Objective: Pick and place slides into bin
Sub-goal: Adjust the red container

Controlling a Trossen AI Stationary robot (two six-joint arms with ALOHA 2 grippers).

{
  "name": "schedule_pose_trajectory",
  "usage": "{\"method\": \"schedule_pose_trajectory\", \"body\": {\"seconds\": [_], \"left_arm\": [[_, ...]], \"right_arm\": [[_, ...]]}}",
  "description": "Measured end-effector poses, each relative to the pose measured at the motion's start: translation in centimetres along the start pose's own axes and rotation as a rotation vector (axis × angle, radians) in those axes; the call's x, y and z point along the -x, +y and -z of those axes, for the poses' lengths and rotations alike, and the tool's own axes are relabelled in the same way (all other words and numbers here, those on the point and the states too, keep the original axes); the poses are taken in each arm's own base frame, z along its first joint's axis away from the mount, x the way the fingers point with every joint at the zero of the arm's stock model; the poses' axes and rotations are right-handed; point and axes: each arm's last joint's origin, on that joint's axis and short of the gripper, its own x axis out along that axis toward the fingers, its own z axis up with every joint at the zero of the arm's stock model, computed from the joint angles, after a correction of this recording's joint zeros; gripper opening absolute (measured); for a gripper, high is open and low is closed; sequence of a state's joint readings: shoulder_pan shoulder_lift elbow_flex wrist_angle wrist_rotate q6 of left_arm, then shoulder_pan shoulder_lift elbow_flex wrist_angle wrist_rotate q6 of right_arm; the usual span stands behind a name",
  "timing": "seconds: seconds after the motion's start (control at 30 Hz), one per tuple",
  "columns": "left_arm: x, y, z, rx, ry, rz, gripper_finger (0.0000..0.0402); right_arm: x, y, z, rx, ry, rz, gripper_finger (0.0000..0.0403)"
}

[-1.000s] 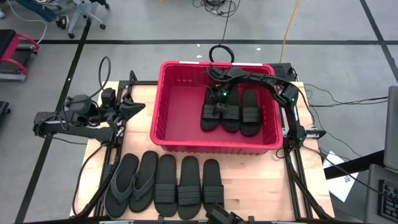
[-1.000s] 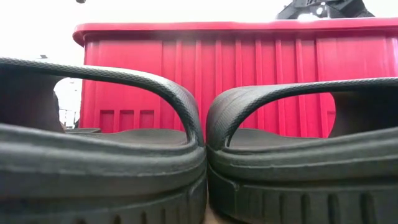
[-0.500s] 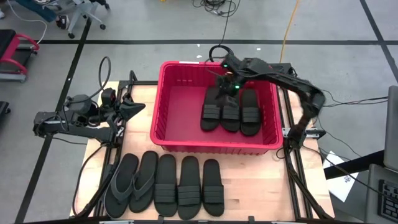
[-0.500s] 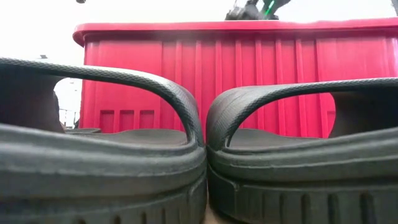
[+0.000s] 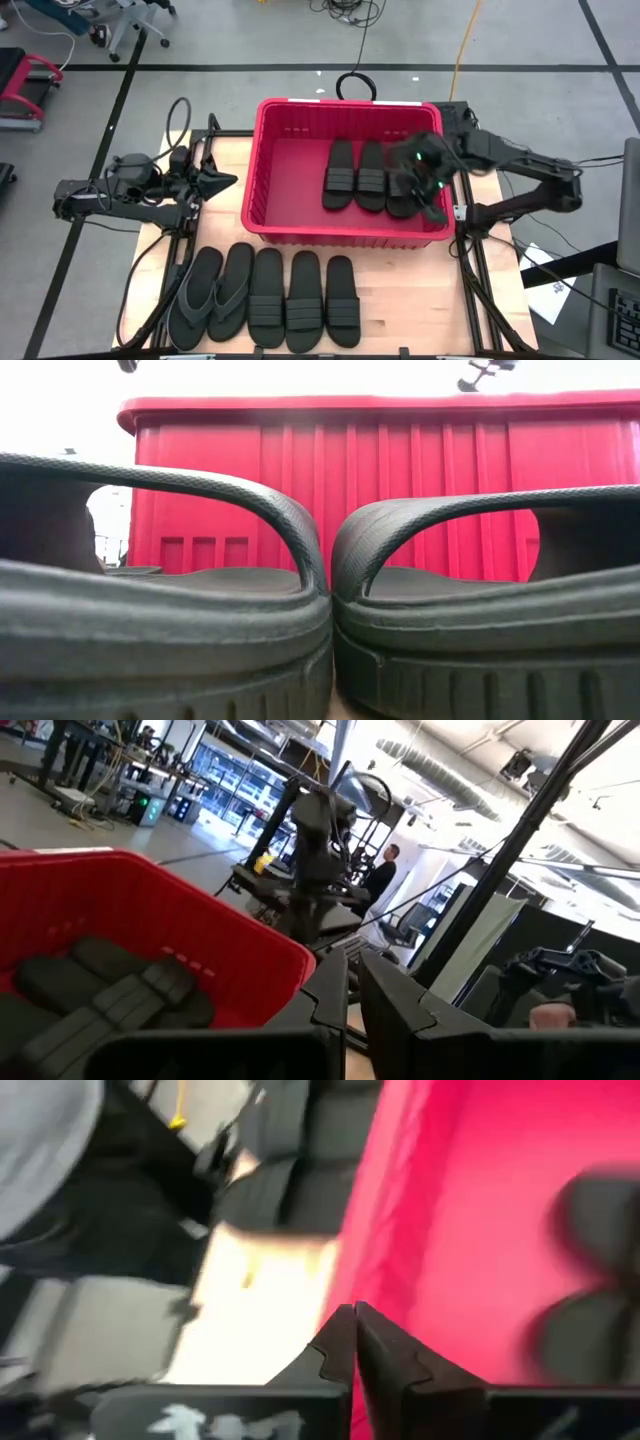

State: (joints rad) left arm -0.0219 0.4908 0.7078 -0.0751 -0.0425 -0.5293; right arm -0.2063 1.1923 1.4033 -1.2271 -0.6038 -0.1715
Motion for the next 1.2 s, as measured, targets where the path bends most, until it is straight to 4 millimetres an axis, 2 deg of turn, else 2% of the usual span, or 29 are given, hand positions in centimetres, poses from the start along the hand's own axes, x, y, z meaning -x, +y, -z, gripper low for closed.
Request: {"method": "schedule_pose_trajectory", "body": {"seconds": [0.2, 0.33, 0.43, 0.57, 0.87, 1.03, 1.2], "left_arm": [[0.0, 0.0, 0.0, 0.000, 0.004, -0.002, 0.0026], [0.0, 0.0, 0.0, 0.000, 0.004, -0.003, 0.0026], [0.0, 0.0, 0.0, 0.000, 0.003, -0.004, 0.0026], [0.0, 0.0, 0.0, 0.000, 0.002, -0.004, 0.0026], [0.0, 0.0, 0.0, 0.008, 0.002, -0.003, 0.0026], [0.0, 0.0, 0.0, 0.012, 0.002, -0.003, 0.0026], [0.0, 0.0, 0.0, 0.048, 0.002, -0.002, 0.0026]], "right_arm": [[-2.7, 3.3, 3.2, -0.071, 0.141, -0.111, 0.0001], [-4.3, 4.1, 4.5, -0.128, 0.233, -0.127, 0.0001], [-5.6, 4.0, 5.5, -0.183, 0.302, -0.127, 0.0000], [-6.5, 3.5, 6.3, -0.213, 0.337, -0.028, 0.0000], [-6.9, 1.7, 7.1, -0.277, 0.342, 0.069, 0.0000], [-6.8, 1.0, 6.7, -0.285, 0.291, 0.081, 0.0000], [-6.7, 1.2, 5.9, -0.230, 0.230, 0.060, 0.0000]]}}
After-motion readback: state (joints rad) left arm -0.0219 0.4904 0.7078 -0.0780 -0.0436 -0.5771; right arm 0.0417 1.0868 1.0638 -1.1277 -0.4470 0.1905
